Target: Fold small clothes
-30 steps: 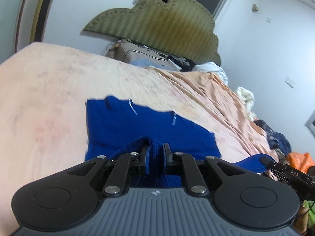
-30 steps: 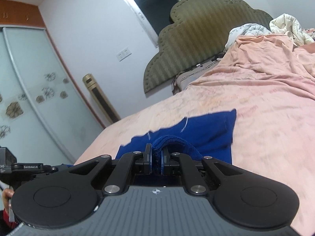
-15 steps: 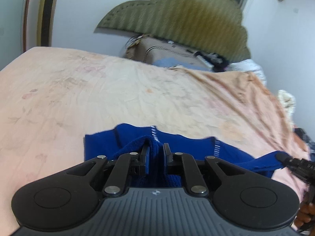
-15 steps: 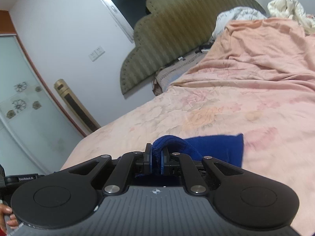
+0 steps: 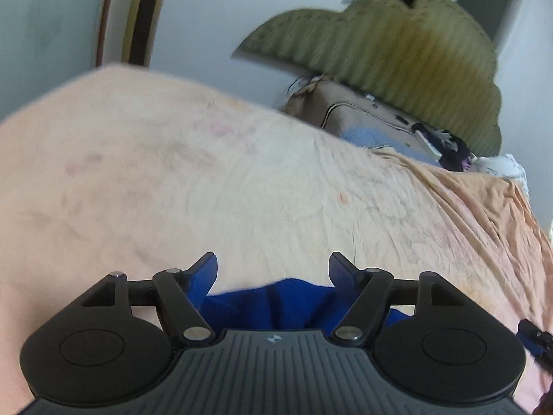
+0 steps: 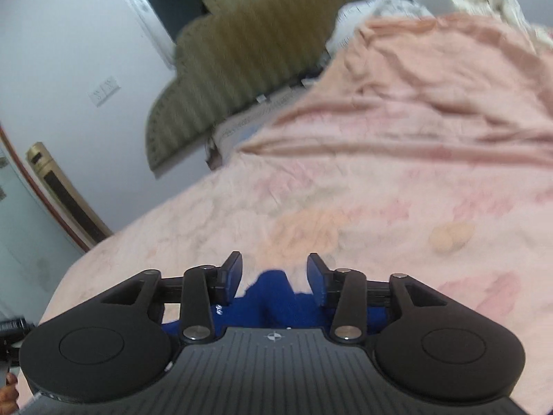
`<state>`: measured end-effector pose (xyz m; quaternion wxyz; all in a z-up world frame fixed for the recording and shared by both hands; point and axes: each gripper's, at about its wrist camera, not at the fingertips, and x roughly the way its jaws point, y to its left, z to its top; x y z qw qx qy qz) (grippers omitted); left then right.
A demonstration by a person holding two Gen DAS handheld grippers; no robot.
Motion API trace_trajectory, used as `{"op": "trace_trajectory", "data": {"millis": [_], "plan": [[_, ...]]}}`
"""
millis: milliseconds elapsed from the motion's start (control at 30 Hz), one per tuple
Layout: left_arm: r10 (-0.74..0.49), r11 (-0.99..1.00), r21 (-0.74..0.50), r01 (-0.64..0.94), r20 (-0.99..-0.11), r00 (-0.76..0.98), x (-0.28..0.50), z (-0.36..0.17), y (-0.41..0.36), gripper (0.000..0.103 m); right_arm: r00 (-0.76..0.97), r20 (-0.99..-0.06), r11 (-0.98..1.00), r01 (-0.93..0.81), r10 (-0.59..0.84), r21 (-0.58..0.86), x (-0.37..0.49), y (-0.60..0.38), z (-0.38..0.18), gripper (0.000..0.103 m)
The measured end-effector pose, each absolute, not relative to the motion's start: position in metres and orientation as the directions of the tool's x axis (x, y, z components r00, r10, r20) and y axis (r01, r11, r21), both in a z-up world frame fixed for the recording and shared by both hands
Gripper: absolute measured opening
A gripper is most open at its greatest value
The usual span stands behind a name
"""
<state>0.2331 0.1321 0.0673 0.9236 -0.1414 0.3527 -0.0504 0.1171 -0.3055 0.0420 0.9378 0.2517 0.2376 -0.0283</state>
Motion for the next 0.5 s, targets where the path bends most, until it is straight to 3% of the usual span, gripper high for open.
{"op": "trace_trajectory", "data": {"millis": [67, 100, 133, 200, 300, 400, 500], "plan": [[-0.204, 0.965, -0.258, 0.041, -0.648, 0.734, 0.224, 0.068, 0.127, 0.071, 0.872, -0.468, 0.897, 0.086, 0.143, 0.433, 0.119, -0.298, 0.045, 0.054], [-0.223, 0.967, -0.243, 0.08, -0.652, 0.724, 0.217, 0.066, 0.122, 0.071, 0.844, -0.499, 0.906, 0.036, 0.199, 0.423, 0.126, -0.292, 0.044, 0.066], [-0.244, 0.967, -0.223, 0.126, -0.657, 0.713, 0.212, 0.064, 0.115, 0.071, 0.804, -0.536, 0.906, -0.008, 0.257, 0.422, 0.134, -0.285, 0.039, 0.071], [-0.26, 0.965, -0.16, 0.207, -0.666, 0.699, 0.201, 0.06, 0.098, 0.071, 0.751, -0.592, 0.911, -0.032, 0.293, 0.412, 0.145, -0.273, 0.025, 0.07], [-0.226, 0.947, 0.022, 0.321, -0.664, 0.713, 0.189, 0.056, 0.069, 0.072, 0.771, -0.616, 0.944, 0.06, 0.162, 0.325, 0.153, -0.274, 0.015, 0.07], [-0.056, 0.927, 0.246, 0.282, -0.654, 0.754, 0.198, 0.041, 0.045, 0.074, 0.802, -0.596, 0.922, 0.254, -0.032, 0.292, 0.145, -0.295, 0.02, 0.073], [0.034, 0.943, 0.268, 0.197, -0.667, 0.744, 0.224, 0.023, 0.052, 0.074, 0.838, -0.545, 0.939, 0.213, -0.034, 0.269, 0.132, -0.291, 0.03, 0.073]]}}
